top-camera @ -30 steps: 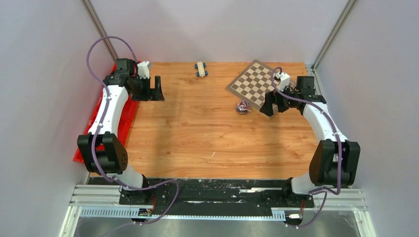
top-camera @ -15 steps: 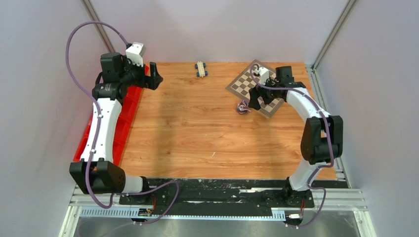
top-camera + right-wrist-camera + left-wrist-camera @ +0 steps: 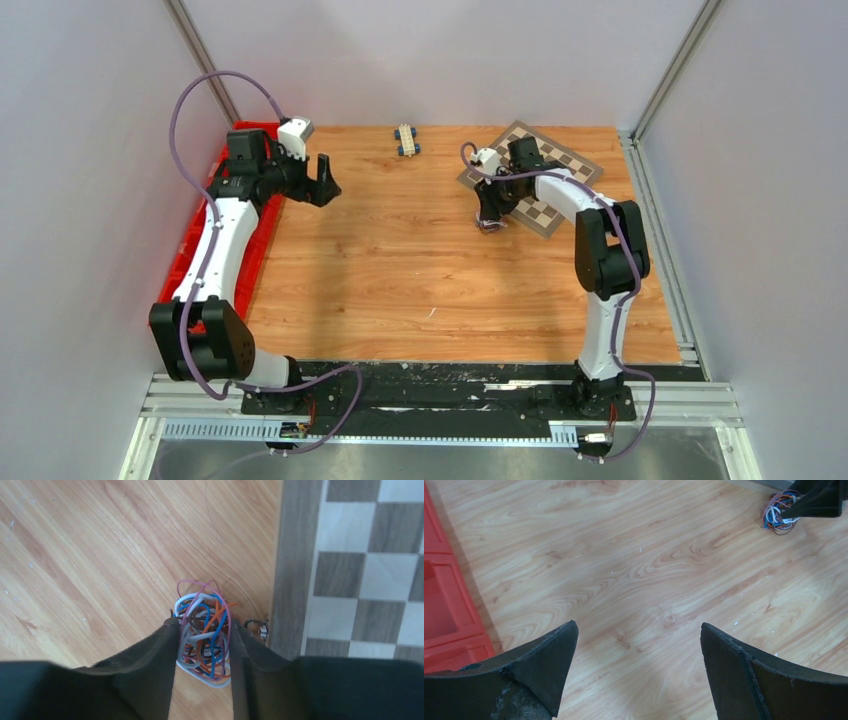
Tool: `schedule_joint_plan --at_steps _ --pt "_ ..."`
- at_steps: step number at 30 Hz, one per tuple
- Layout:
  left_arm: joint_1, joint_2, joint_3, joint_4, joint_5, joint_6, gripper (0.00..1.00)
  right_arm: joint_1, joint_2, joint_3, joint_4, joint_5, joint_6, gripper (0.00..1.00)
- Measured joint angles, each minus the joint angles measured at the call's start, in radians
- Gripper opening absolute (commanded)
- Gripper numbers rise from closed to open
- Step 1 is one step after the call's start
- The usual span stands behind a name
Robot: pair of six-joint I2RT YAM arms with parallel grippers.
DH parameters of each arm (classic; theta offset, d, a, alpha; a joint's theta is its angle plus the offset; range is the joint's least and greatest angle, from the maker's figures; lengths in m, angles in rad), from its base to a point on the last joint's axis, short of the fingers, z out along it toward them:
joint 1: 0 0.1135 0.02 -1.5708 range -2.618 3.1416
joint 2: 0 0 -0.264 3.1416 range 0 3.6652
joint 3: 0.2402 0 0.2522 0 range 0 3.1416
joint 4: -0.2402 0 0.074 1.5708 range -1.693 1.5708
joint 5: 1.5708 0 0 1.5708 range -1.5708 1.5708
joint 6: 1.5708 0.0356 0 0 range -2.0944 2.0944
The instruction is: Untangle the cables
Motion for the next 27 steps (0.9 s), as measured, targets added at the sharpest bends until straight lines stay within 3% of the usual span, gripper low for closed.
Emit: schedule_joint_plan --at_steps 2,3,7,11,19,24,26,27 --pt "-0.001 0.010 -0.008 -0.002 0.013 0.009 0.90 0.010 0.024 0.013 -0.001 -0.009 -0.001 0.06" --pt "-0.001 0.014 -0.009 -0.007 0.023 0.015 0.85 0.011 0.029 0.017 -0.001 -0.019 -0.002 0.00" --pt "-0.003 0.028 -0.009 -0.031 0.101 0.058 0.82 0.012 0.027 0.026 -0.026 -0.126 -0.002 0.00" --pt "-0.042 0.034 -0.018 -0.066 0.204 0.144 0.96 0.016 -0.008 0.049 -0.053 -0.275 0.035 0.00" --pt "-0.276 0.030 -0.121 0.068 0.298 0.187 1.00 0.073 -0.149 0.145 -0.031 -0.489 0.163 0.00" --pt "-0.373 0.093 -0.099 0.245 0.312 0.054 0.87 0.119 -0.187 0.148 0.006 -0.556 0.245 0.00" --pt "-0.398 0.133 -0.077 0.304 0.314 -0.019 0.75 0.132 -0.188 0.148 0.021 -0.566 0.279 0.00" --pt "-0.405 0.148 -0.071 0.324 0.314 -0.049 0.59 0.134 -0.188 0.148 0.023 -0.567 0.293 0.00"
